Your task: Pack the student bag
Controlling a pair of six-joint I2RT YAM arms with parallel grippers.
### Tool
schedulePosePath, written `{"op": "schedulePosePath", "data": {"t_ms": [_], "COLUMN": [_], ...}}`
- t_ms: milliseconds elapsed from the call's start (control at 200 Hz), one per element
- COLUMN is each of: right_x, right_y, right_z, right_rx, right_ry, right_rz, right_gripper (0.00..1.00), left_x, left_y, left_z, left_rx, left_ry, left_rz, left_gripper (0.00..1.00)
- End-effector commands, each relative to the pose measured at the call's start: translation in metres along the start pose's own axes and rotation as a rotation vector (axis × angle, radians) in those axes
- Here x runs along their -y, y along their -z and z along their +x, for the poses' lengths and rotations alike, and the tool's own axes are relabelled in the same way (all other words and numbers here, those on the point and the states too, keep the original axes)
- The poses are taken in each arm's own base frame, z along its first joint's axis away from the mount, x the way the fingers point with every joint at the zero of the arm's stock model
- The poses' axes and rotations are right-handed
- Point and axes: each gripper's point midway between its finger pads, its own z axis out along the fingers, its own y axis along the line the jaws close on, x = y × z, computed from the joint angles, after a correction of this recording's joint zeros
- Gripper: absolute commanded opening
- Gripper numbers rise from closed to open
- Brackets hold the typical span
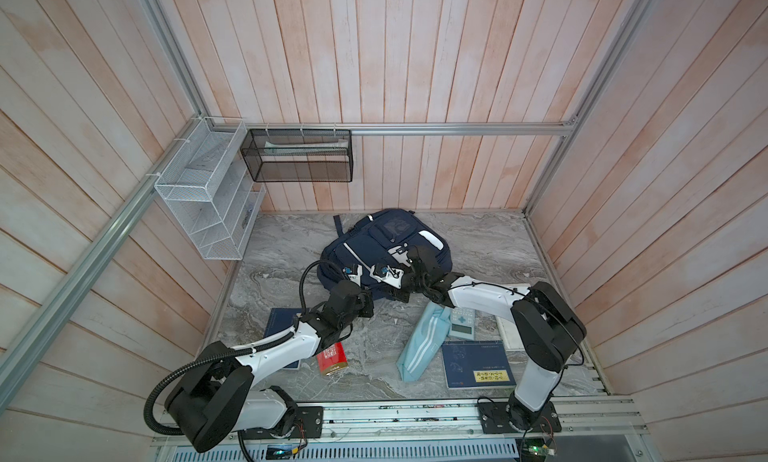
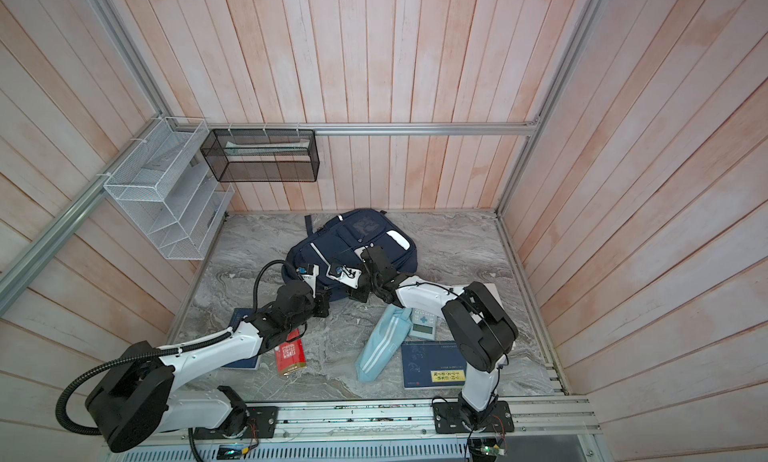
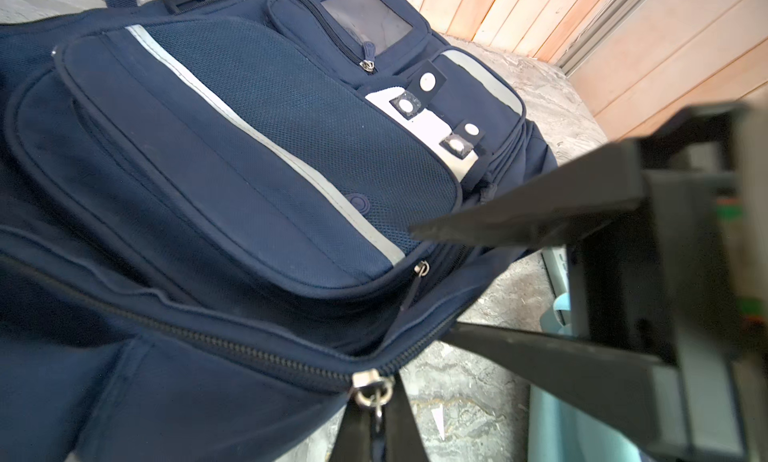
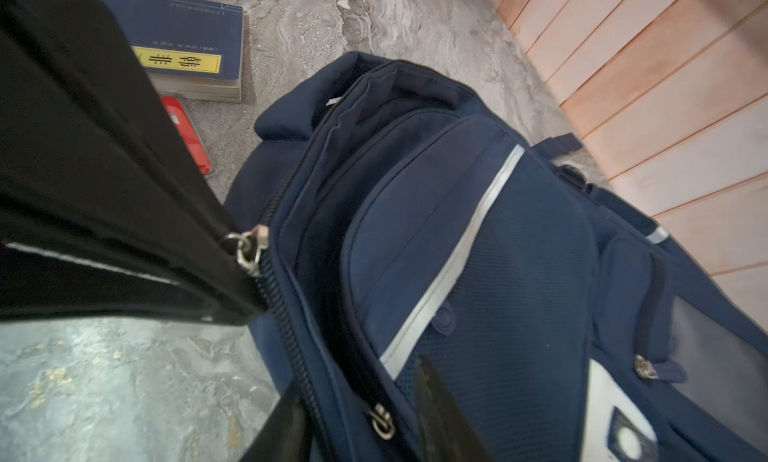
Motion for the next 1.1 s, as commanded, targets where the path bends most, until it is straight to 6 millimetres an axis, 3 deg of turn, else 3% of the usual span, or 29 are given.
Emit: {"op": "schedulePosePath", "data": {"t_ms": [0,25,210,320,435,565,700,745,770,945,1090], "right_x": [-0.009,-0.009,0.004,0.019,0.036,0.054,0.078,0.081,0.081,0.051,0.004], "right_y": [-0.005,-0.004,0.017,0.031,0.044,0.058,0.066,0.068,0.069,0.075,0.057], "right_z": [0.013,0.016,0.039,0.056,0.087,0.099,0.116,0.110,0.104,0.042,-0.001], "right_rx": [-0.063,-0.073,-0.139,-0.181,-0.265,-0.247,-0.312,-0.298,-0.281,-0.090,0.032], "right_ry": [-0.026,-0.025,-0.016,-0.021,-0.010,-0.004,0.090,0.082,0.065,-0.108,-0.043], "right_rz": [-0.056,-0.057,0.025,0.085,0.159,0.226,0.370,0.372,0.366,0.268,0.138], "right_gripper": [0.06,0.00,0.00,0.00,0.00,0.00,0.00,0.00,0.05,0.57,0.62], "left_x": [0.012,0.008,-0.037,-0.059,-0.087,-0.081,-0.057,-0.048,-0.041,-0.002,0.023], "left_y": [0.010,0.010,0.002,0.010,0.023,0.029,0.032,0.033,0.034,0.032,0.031], "left_z": [-0.034,-0.034,-0.039,-0.050,-0.065,-0.069,-0.050,-0.043,-0.040,-0.027,-0.030], "left_rx": [0.086,0.084,0.028,0.057,0.078,0.076,0.041,0.033,0.032,0.013,0.008], "left_ry": [0.042,0.048,0.054,0.087,0.146,0.126,0.118,0.106,0.106,0.114,0.090], "left_rz": [0.065,0.058,-0.073,-0.110,-0.141,-0.107,-0.064,-0.060,-0.046,0.040,0.083], "left_gripper": [0.00,0.00,0.00,0.00,0.00,0.00,0.00,0.00,0.00,0.00,0.00]}}
